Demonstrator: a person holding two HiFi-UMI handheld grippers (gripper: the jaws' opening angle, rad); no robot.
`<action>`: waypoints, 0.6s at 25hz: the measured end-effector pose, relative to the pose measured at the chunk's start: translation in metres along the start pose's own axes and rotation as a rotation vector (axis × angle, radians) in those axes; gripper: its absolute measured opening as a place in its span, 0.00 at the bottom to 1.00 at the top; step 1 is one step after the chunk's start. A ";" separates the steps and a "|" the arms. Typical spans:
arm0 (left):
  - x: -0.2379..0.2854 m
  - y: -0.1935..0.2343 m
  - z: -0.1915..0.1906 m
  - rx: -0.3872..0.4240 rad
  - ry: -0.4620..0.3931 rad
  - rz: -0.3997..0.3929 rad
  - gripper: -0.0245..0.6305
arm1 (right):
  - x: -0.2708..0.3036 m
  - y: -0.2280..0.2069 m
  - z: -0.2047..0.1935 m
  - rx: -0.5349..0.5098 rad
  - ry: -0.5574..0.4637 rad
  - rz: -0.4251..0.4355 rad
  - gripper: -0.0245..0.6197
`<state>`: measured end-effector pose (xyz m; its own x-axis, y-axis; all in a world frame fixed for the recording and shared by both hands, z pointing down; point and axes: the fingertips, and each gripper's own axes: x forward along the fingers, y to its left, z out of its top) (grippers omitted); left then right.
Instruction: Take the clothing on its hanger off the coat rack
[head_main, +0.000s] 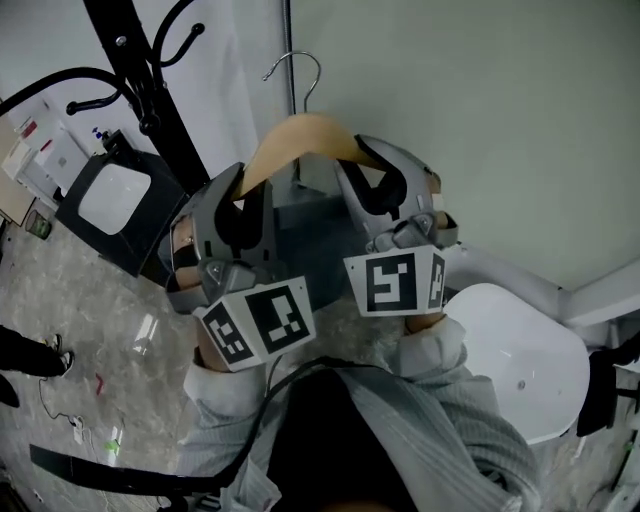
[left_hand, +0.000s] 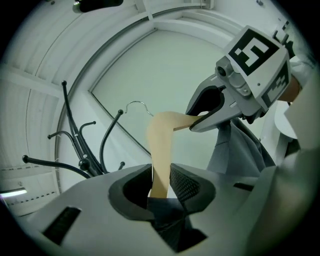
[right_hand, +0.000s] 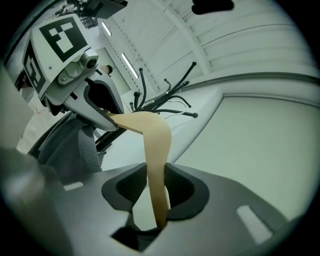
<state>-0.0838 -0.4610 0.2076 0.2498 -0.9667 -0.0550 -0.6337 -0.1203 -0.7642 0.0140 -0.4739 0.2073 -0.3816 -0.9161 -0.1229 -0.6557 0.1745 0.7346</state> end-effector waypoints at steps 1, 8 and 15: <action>0.002 -0.010 0.004 -0.007 -0.016 -0.022 0.21 | -0.007 -0.002 -0.008 -0.006 0.027 -0.017 0.21; 0.016 -0.068 0.020 -0.023 -0.073 -0.148 0.21 | -0.044 -0.012 -0.056 -0.032 0.171 -0.084 0.21; 0.024 -0.111 0.023 -0.015 -0.072 -0.221 0.20 | -0.066 -0.010 -0.090 -0.060 0.232 -0.128 0.21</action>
<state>0.0091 -0.4656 0.2759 0.4351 -0.8979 0.0669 -0.5685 -0.3315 -0.7529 0.1045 -0.4474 0.2681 -0.1342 -0.9888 -0.0660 -0.6468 0.0369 0.7617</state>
